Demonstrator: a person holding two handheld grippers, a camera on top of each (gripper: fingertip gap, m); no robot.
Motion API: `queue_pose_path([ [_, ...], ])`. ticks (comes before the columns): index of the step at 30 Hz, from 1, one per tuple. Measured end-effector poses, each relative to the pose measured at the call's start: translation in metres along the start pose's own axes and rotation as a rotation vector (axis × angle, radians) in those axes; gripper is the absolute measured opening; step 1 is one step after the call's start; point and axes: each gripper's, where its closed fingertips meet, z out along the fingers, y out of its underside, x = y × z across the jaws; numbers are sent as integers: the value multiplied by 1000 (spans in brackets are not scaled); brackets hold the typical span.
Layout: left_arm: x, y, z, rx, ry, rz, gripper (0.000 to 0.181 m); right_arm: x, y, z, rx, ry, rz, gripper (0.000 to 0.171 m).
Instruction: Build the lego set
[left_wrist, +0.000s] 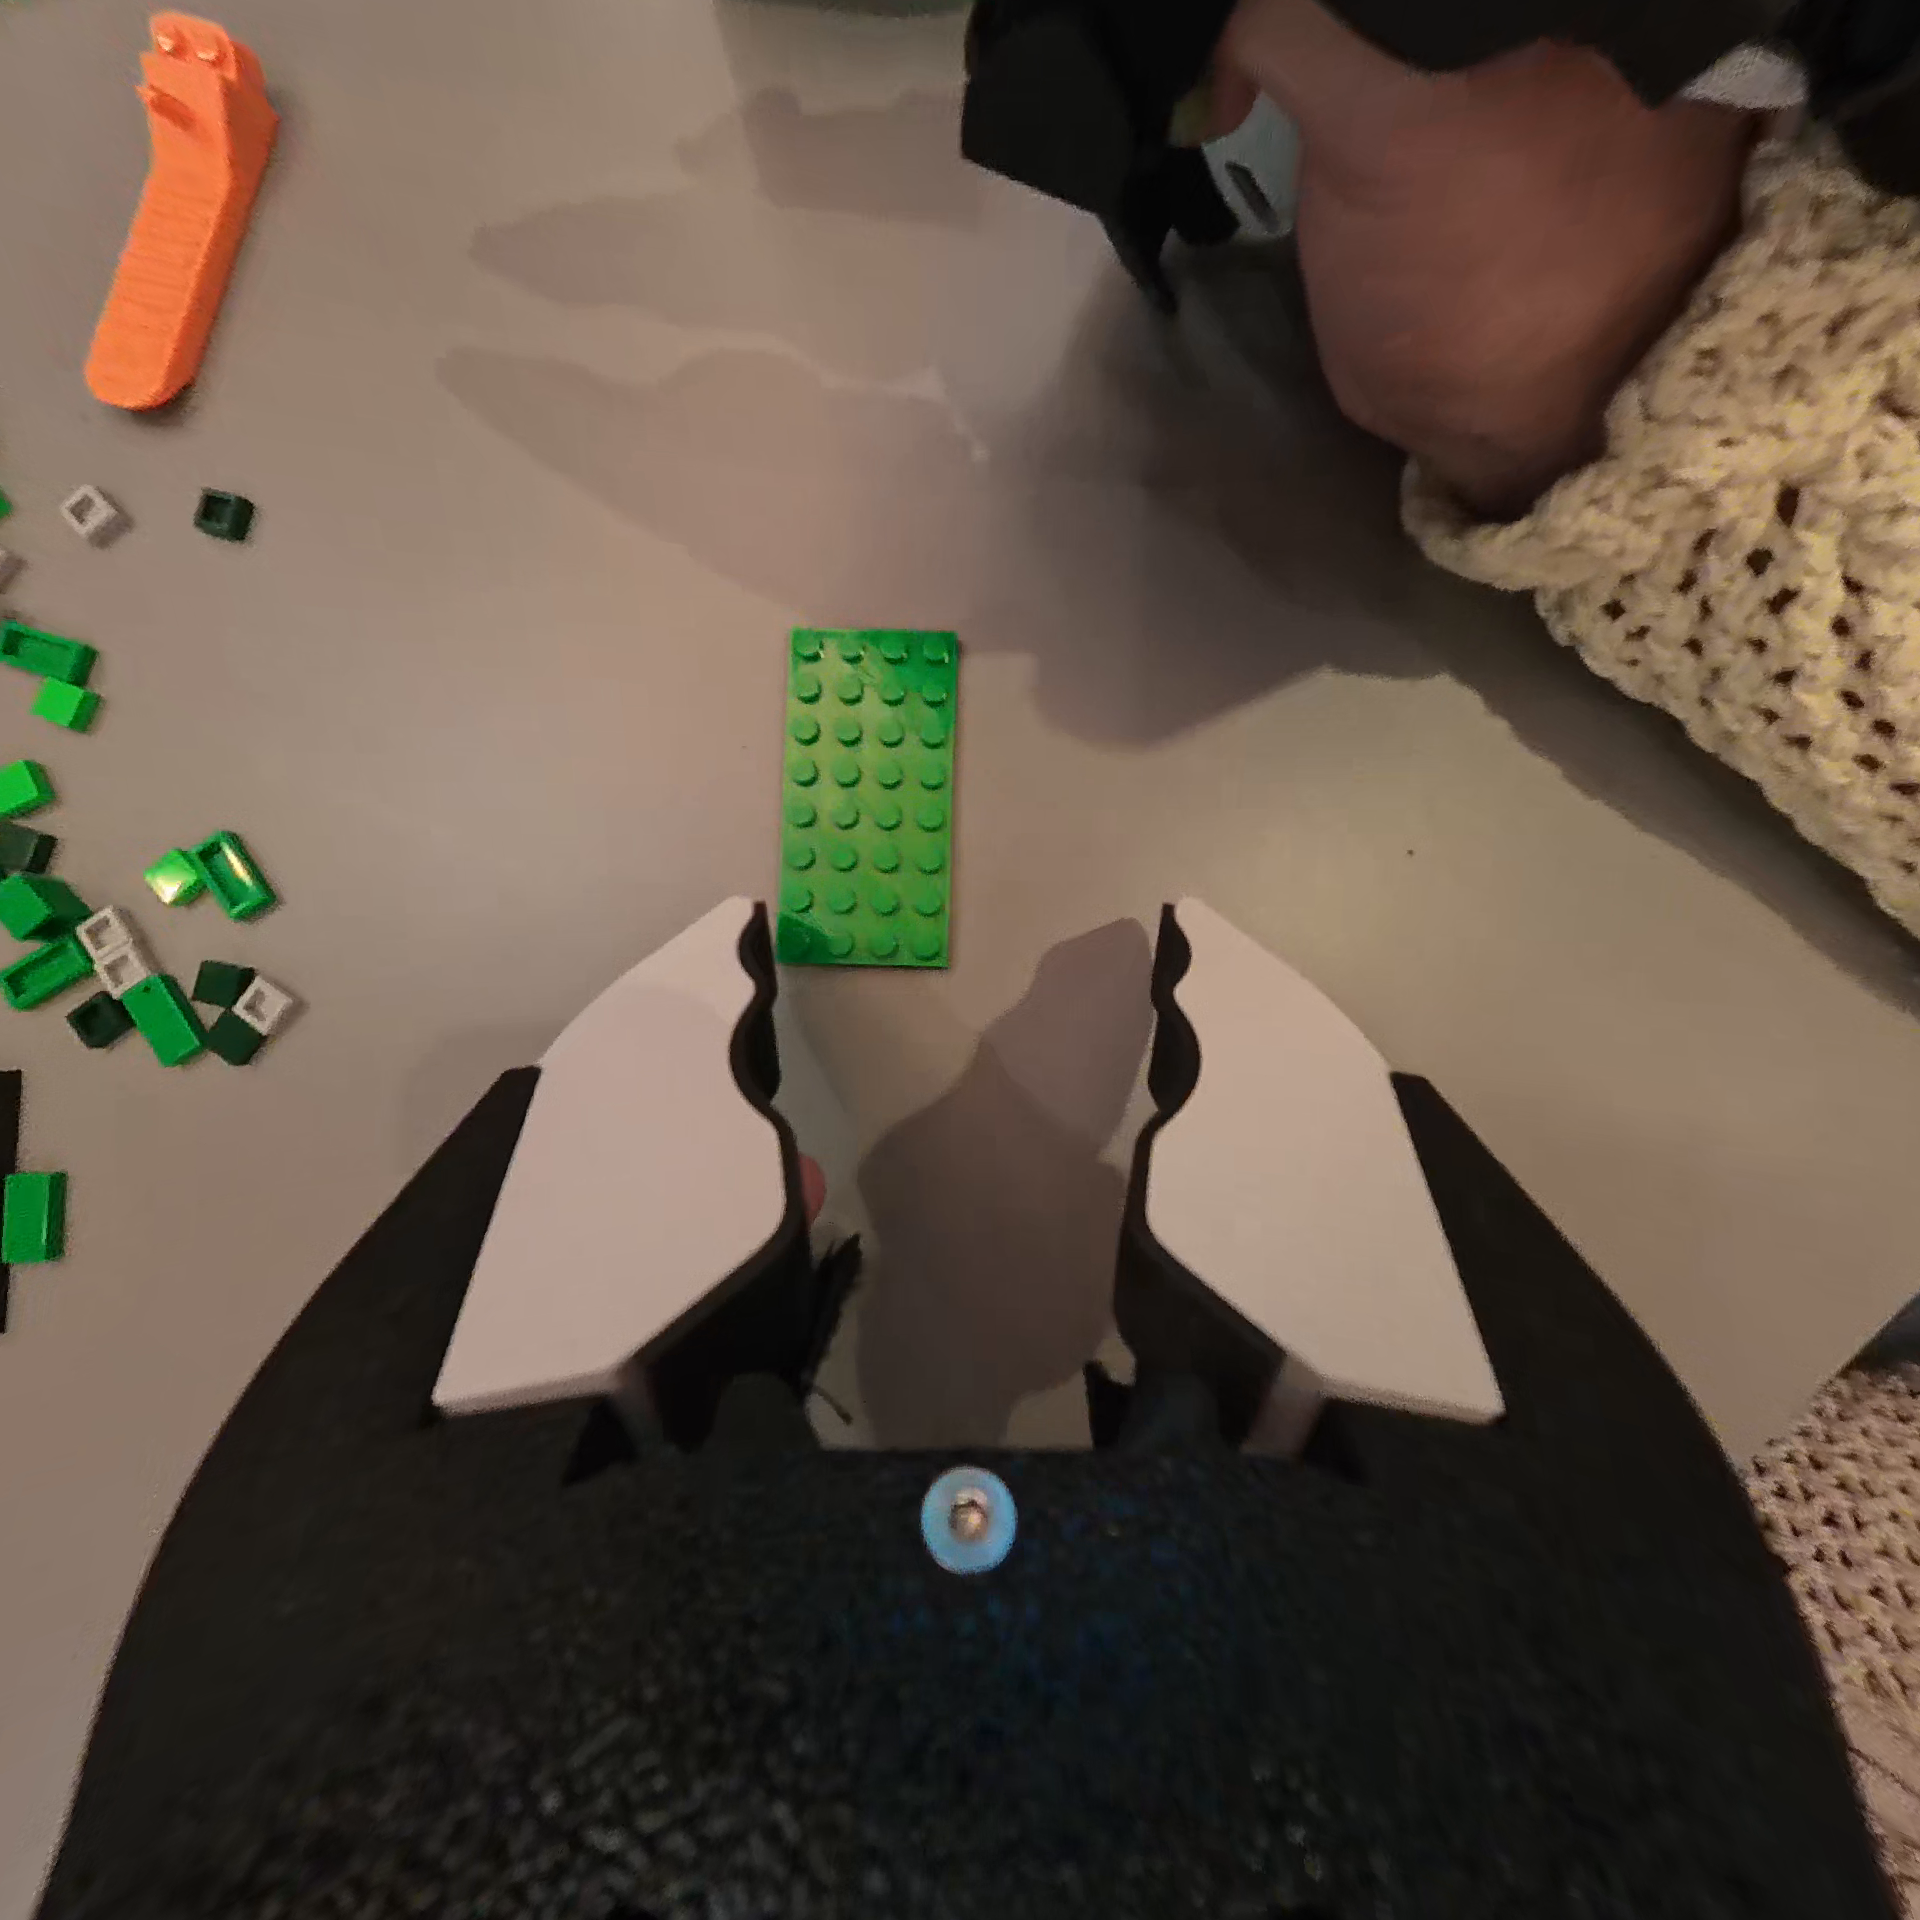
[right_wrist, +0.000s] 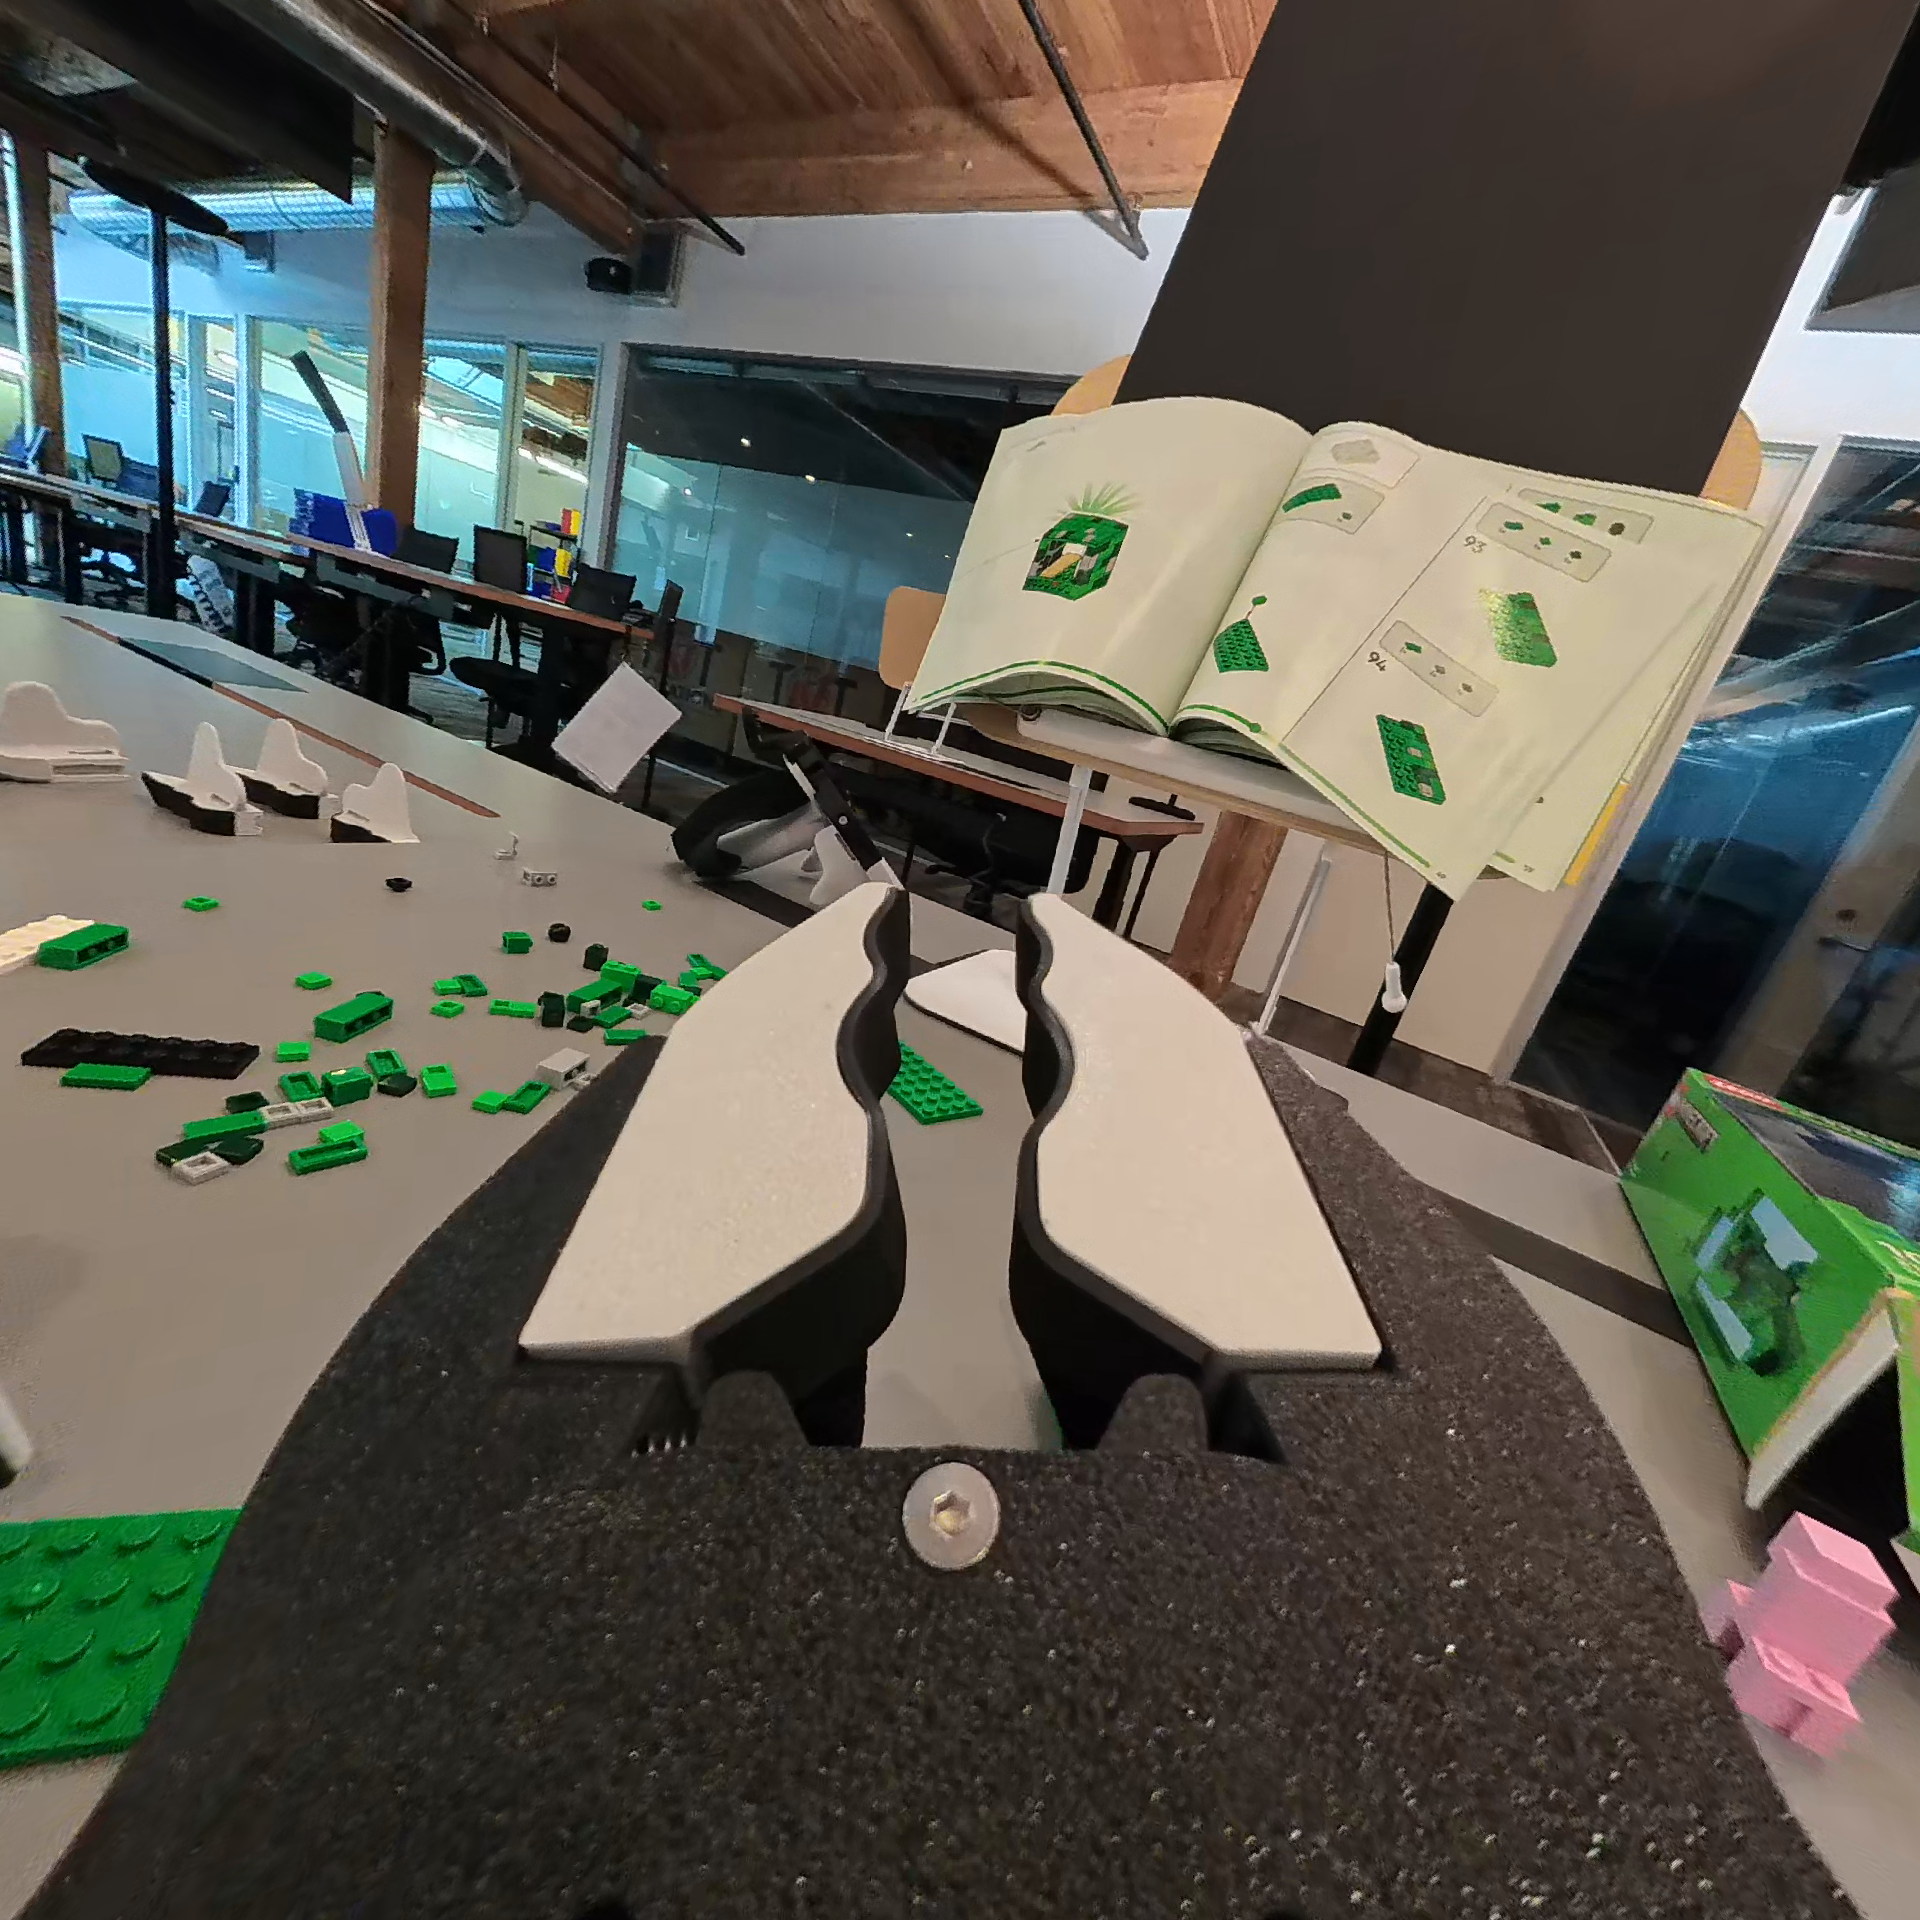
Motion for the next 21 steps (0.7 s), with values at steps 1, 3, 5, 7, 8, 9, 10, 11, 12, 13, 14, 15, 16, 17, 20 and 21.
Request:
queue_pose_path([
  [1, 1, 0, 1, 2, 7, 12, 68, -1, 0, 0, 0, -3, 1, 19],
  [3, 3, 0, 2, 11, 13, 43, 67, -2, 0, 1, -2, -6, 1, 18],
  [5, 1, -4, 1, 36, -4, 52, 66, -4, 0, 1, -3, -11, -1, 18],
  [7, -5, -5, 1, 41, -25, 44, 67, -6, 0, 1, -3, -18, -8, 18],
  [8, -6, -4, 2, 31, -26, 40, 68, -6, 1, 1, -5, -19, -12, 18],
  [9, -6, -2, 3, 16, -16, 34, 70, -7, 1, 2, -7, -21, -13, 18],
  [10, -6, 0, 5, 2, -2, 27, 71, -8, 1, 2, -7, -23, -15, 18],
  [11, -4, 3, 6, -13, 13, 18, 73, -8, 1, 2, -7, -24, -15, 18],
  [12, -3, 4, 8, -22, 24, 12, 75, -8, 1, 2, -8, -25, -14, 18],
  [13, -3, 4, 8, -15, 30, 7, 76, -9, 1, 2, -8, -27, -15, 18],
  [14, -1, 3, 8, -13, 43, -5, 78, -9, 1, 2, -9, -29, -15, 17],
  [15, 1, 3, 8, -12, 61, -15, 82, -10, 2, 2, -10, -31, -15, 17],
  [16, 3, 2, 7, -12, 79, -21, 86, -10, 2, 3, -11, -32, -16, 17],
  [17, 5, 2, 7, -13, 94, -26, 87, -11, 2, 3, -11, -34, -17, 17],
  [20, 22, -1, 4, 6, 196, -40, 86, -13, 2, 3, -13, -43, -20, 17],
  [21, 28, -3, 3, 17, 227, -44, 85, -14, 2, 3, -14, -44, -23, 17],
])
